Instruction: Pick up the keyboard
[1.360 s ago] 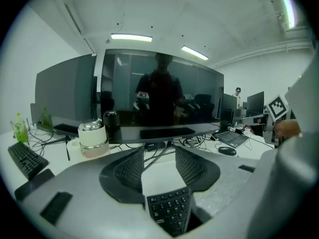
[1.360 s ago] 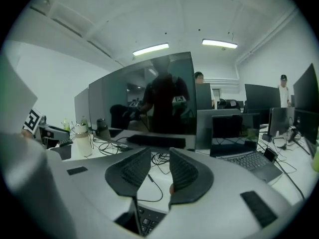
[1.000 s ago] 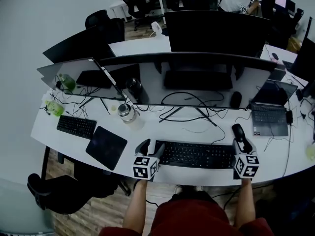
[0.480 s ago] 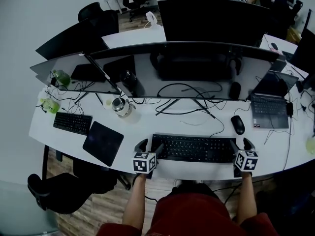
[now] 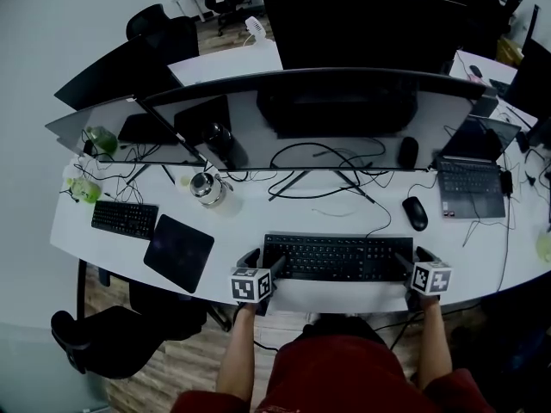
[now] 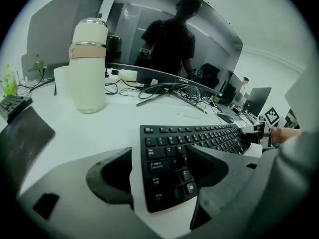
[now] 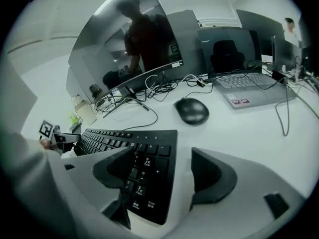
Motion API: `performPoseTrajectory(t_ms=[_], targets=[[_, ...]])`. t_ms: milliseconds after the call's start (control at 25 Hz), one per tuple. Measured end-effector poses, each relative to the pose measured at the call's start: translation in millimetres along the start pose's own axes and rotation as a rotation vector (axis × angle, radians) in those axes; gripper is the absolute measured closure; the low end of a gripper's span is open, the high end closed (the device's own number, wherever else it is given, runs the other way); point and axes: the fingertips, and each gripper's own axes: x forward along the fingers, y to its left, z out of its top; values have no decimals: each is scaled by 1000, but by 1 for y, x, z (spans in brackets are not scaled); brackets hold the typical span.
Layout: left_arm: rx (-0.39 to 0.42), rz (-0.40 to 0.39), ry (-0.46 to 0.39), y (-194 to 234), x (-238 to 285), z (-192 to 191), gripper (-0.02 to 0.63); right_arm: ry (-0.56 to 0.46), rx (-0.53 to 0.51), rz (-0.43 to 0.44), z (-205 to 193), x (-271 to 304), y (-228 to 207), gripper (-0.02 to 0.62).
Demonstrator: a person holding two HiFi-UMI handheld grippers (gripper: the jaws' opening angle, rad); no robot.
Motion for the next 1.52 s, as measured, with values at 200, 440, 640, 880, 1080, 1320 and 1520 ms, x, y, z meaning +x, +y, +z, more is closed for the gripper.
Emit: performPoseTrajectory(t_ms=[200,440,640,880,1080,1320,1520], targets=[[-26,-35,13,-6,7,-5,281,44,-28,30,-2,3,10,264],[-43,-46,22,-7,10,-6,281,44,-26,11,0,8,14,268],[-32,-43,14,-8,11,-4,282,29,2,-13,1,8,12,275],[-32,-35,24,-8,6,-8,282,22,5,-14,-1,5,13,278],[-35,-42,17,-10,4,-6,282,24,14,-12,-3,1,15,281],[-26,-40,-23,-13,-3,6,282,-13,34,-20,3,-10,18,282],[-1,-29,-93,-16,-13,31,282,-66,33,-14,21,-20,23,282]])
